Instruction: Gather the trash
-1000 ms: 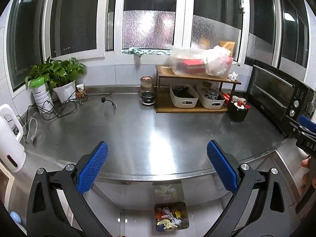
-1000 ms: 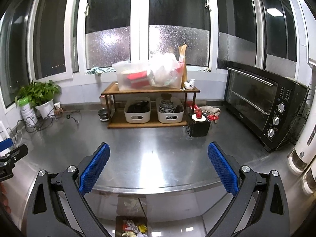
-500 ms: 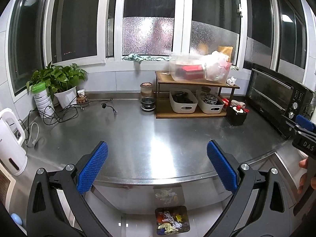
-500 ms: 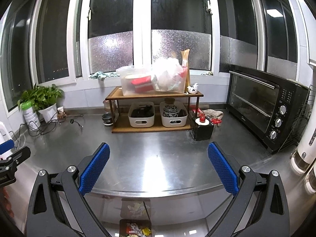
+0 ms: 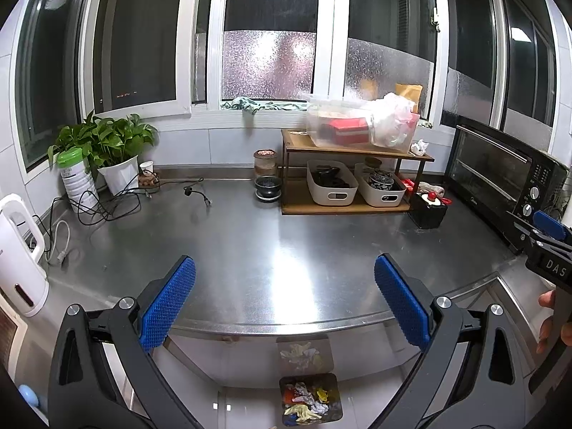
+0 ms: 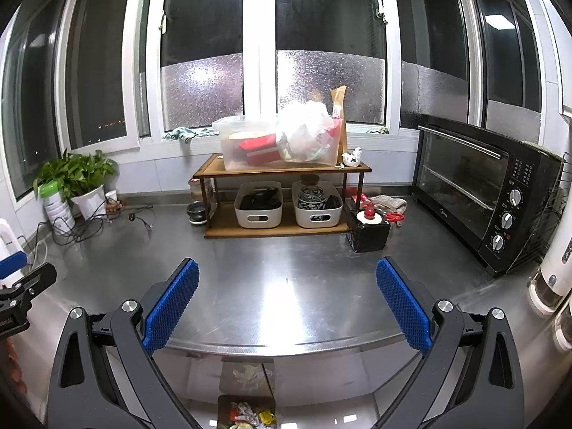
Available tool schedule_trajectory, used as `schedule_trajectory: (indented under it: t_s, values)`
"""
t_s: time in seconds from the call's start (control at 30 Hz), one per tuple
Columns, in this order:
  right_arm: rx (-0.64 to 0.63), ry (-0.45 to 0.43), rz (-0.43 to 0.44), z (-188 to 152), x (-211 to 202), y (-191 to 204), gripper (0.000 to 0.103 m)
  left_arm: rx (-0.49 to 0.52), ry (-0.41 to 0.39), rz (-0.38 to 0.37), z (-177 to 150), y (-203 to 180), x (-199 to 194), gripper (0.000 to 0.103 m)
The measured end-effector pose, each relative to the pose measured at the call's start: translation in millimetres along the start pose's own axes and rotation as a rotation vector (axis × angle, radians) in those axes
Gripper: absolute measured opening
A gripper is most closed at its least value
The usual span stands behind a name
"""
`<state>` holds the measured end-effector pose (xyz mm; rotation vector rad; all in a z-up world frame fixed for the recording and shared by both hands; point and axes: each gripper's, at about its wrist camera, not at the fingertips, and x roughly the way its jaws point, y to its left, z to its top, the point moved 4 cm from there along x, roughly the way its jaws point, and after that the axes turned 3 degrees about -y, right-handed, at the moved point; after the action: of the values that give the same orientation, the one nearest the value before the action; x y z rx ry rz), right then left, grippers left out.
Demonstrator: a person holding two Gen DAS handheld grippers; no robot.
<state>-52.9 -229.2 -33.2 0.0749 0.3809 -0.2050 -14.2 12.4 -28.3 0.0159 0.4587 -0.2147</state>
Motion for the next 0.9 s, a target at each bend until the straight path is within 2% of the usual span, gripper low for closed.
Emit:
schedule_trajectory:
  t_s: [0.9]
  values:
    - [0.011,0.009,0.005,-0.1,12.3,-1.4,0.1,-0.003,0.011,0.008,0.2,-2.2,9.4,0.095]
